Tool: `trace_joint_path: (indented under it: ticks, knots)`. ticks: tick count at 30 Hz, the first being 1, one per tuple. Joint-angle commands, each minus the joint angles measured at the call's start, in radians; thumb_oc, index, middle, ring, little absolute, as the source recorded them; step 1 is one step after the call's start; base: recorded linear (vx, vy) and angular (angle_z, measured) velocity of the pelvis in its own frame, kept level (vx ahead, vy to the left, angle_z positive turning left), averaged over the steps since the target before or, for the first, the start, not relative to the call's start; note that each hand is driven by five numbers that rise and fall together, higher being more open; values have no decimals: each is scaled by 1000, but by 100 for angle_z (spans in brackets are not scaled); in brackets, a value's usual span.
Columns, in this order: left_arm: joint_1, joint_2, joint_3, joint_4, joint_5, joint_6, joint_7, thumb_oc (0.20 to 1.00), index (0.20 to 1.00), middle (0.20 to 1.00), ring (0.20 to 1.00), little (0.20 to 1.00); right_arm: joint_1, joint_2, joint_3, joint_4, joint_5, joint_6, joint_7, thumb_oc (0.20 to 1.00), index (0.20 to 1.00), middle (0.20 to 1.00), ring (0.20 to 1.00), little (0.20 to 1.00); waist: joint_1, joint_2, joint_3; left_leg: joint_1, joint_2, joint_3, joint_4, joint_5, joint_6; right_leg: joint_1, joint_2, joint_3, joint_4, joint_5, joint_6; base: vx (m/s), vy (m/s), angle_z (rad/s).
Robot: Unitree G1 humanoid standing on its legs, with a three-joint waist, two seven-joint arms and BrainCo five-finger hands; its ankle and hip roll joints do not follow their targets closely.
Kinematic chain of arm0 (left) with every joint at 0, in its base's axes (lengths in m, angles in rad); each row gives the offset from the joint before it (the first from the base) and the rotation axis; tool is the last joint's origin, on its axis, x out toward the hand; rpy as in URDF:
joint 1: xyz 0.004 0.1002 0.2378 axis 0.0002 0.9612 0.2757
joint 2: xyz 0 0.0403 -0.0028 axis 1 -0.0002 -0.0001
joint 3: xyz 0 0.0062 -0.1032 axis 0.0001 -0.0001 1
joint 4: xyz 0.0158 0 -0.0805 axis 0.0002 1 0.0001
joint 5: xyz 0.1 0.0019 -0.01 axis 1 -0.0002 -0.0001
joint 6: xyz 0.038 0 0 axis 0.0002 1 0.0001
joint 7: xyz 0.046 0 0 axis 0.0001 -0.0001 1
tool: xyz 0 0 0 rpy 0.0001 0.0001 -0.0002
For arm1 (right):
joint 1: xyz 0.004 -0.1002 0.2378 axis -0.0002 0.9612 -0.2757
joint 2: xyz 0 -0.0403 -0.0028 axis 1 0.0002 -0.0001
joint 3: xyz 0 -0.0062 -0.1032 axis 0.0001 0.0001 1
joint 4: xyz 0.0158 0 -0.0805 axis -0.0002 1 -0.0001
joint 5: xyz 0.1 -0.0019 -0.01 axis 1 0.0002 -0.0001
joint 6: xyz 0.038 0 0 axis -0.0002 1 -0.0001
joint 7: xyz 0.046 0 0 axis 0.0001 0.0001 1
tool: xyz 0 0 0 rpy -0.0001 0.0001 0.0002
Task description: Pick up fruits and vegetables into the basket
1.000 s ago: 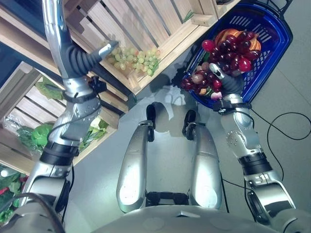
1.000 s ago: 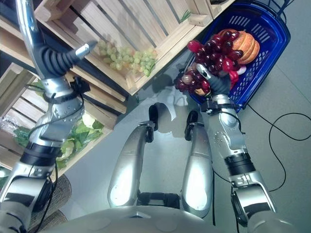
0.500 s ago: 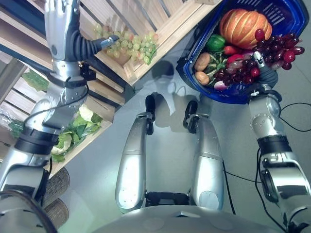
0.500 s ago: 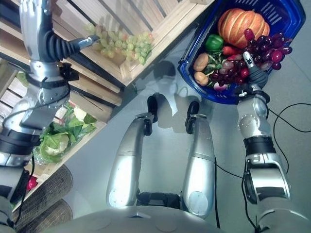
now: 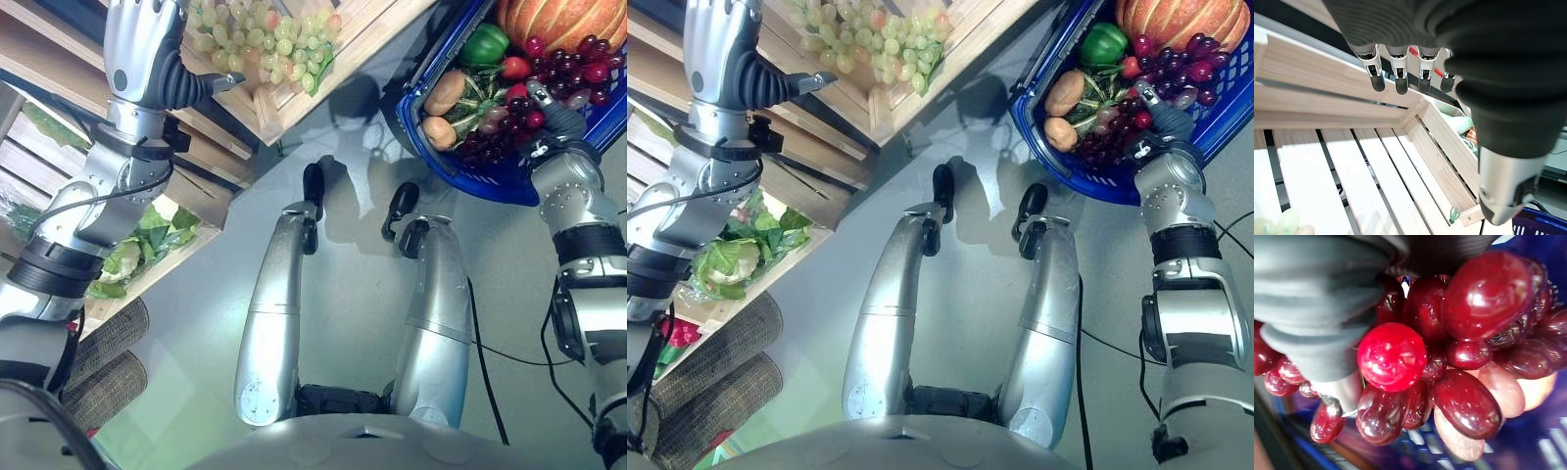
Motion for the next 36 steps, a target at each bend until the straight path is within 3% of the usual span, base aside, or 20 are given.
trace_joint_path:
  ticks: [1,2,3,4,7,11,13,17,21,22,23,25,33,36]
  knots:
    - [-52,-7,-6,-40,66,14,25,1000,1000,1000,1000,1000,-20,-92,36,12,-47,54,-85,1000,1000,1000,1000,1000,-19,99,-51,53,-17,50,-41,-142,60,38,54,-23,-36,-21,72,0,0,0]
    - [-56,-7,-9,-39,72,16,26,1000,1000,1000,1000,1000,-21,-90,38,14,-60,55,-95,1000,1000,1000,1000,1000,-19,98,-51,53,-17,50,-43,-142,60,38,56,-23,-38,-20,72,0,0,0]
    - [-66,-2,-19,-39,109,34,20,1000,1000,1000,1000,1000,-16,-94,60,13,-207,40,-126,1000,1000,1000,1000,1000,-20,95,-51,58,-20,49,-49,-145,64,44,59,-26,-46,-19,74,0,0,0]
    - [-70,7,-28,-38,131,53,18,1000,1000,1000,1000,1000,-3,-102,81,-13,-389,56,-133,1000,1000,1000,1000,1000,-26,92,-51,63,-19,48,-54,-146,64,49,62,-27,-53,-17,77,0,0,0]
    - [-58,21,-30,-50,230,135,-9,1000,1000,1000,1000,1000,59,-139,138,-161,-652,142,-139,1000,1000,1000,1000,1000,-47,81,-51,85,-12,58,-85,-139,63,64,74,-21,-80,-9,81,-22,70,-11]
    - [-25,51,-21,-61,324,229,-42,1000,1000,1000,1000,1000,212,-154,124,-355,-788,178,-162,1000,1000,1000,1000,1000,-90,72,-51,140,-7,77,-135,-130,56,97,87,-4,-119,-8,88,-22,122,-14]
    - [-7,57,-17,-62,383,276,-62,1000,1000,1000,1000,1000,309,-135,93,-425,-835,149,-198,1000,1000,1000,1000,1000,-113,70,-51,171,-5,88,-161,-129,53,116,95,6,-140,-10,91,-24,157,-24]
    - [44,49,-27,-59,456,397,-166,1000,1000,1000,1000,1000,557,-34,8,-612,-875,23,-265,1000,1000,1000,1000,1000,-178,71,-51,247,-4,126,-217,-123,38,162,119,43,-188,-14,99,-5,186,-20]
    - [92,47,-35,-27,456,471,-212,1000,1000,1000,1000,1000,693,6,-27,-722,-901,-80,-266,1000,1000,1000,1000,1000,-223,70,-51,286,-4,160,-251,-115,26,184,136,72,-226,-7,105,7,156,-31]
    - [94,46,-36,-27,455,472,-211,1000,1000,1000,1000,1000,702,6,-30,-728,-903,-81,-266,1000,1000,1000,1000,1000,-222,69,-51,291,-4,162,-254,-114,26,188,136,74,-227,-7,105,16,176,-30]
    - [116,56,-39,-3,438,496,-235,1000,1000,1000,1000,1000,746,3,-41,-759,-902,-144,-254,1000,1000,1000,1000,1000,-243,73,-51,296,-3,174,-260,-113,22,187,142,84,-238,-5,107,13,164,-28]
    - [140,55,-57,43,360,509,-236,1000,1000,1000,1000,1000,804,-11,-63,-804,-900,-197,-253,1000,1000,1000,1000,1000,-263,74,-51,310,-1,193,-268,-111,16,192,147,101,-247,-5,110,13,171,-20]
    - [219,-5,-67,197,84,540,-188,1000,1000,1000,1000,1000,889,-24,-136,-875,-871,-302,-279,1000,1000,1000,1000,1000,-296,76,-51,309,8,229,-267,-112,14,177,156,134,-258,1,114,3,96,-17]
    - [241,-31,-66,242,43,548,-166,1000,1000,1000,1000,1000,908,-21,-157,-893,-867,-323,-287,1000,1000,1000,1000,1000,-304,74,-51,303,9,234,-262,-115,15,169,160,140,-255,1,115,-1,55,-8]
